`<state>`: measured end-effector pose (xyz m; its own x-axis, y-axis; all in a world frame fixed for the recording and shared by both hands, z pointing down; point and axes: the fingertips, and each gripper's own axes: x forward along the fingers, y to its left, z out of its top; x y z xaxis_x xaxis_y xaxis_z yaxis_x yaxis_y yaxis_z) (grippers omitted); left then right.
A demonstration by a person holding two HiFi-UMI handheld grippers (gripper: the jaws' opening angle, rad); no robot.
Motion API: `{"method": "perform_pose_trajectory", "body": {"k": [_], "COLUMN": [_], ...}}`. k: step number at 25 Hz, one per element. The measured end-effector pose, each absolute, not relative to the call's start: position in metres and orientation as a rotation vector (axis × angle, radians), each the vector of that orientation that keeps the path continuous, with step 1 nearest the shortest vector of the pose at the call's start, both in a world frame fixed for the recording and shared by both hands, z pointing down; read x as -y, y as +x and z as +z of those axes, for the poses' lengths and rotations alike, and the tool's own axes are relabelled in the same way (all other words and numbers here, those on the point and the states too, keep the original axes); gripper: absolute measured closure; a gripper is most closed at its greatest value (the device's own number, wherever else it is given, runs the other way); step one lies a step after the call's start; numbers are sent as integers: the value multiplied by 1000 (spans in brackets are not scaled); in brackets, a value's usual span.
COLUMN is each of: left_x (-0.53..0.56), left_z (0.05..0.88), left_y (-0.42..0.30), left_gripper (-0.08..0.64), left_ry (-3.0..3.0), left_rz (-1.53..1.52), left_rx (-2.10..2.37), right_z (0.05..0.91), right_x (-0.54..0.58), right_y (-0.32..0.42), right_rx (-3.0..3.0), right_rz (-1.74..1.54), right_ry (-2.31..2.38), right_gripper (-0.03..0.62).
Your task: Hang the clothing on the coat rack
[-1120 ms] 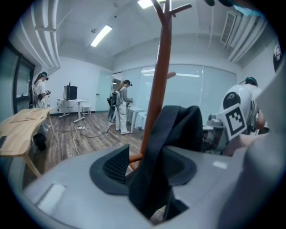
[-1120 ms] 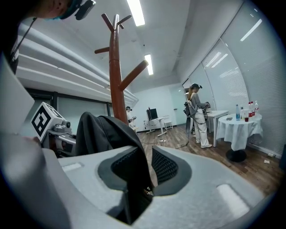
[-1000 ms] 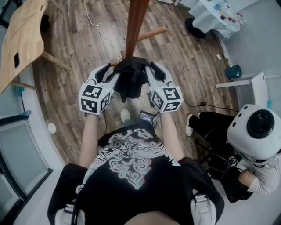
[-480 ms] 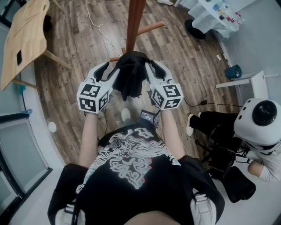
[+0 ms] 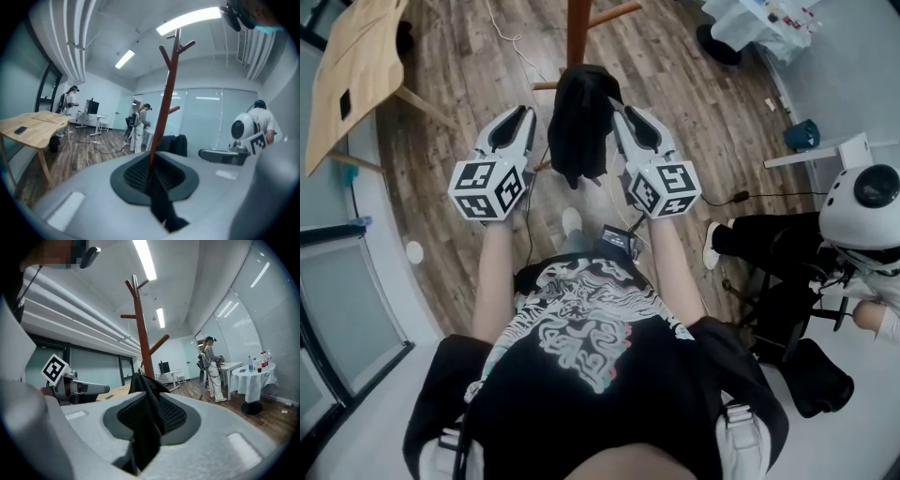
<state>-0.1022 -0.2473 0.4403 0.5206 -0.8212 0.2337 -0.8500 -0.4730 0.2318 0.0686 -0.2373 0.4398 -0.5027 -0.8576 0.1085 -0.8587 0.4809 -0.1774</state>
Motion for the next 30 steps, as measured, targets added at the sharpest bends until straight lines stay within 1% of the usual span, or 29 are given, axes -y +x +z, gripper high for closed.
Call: {"method": "perform_pose_trajectory", "body": {"k": [1, 3, 5, 10, 20, 25, 30], "left_x": [242, 229, 215, 173, 71, 33, 44], "left_z": [440, 435, 429, 423, 410, 405, 388], "left_y": [-107, -111, -113, -114, -98, -126, -156], "left_gripper": [564, 571, 571, 571, 569, 571, 571], "left_ry": [2441, 2448, 2467, 2508, 2616, 2642, 2669], "left_rz": [121, 105, 87, 105, 216, 274, 218], "left_rx": [1417, 1432, 1421, 1402, 1336, 1335, 1315], "right_z": [436, 427, 418, 408, 398, 393, 369], "right_x": [230, 215, 198, 145, 38, 4, 2], "right_y": [68, 68, 71, 72, 69, 46, 17], "right_rx": [2706, 2707, 2708, 2699, 2662, 2606, 2575], "right_rz": [304, 252, 210, 161, 176, 169, 102], "right_ry": [1563, 1567, 1590, 1615, 1662, 1728, 1823], "right_gripper": [514, 517, 589, 592, 592, 592, 592]}}
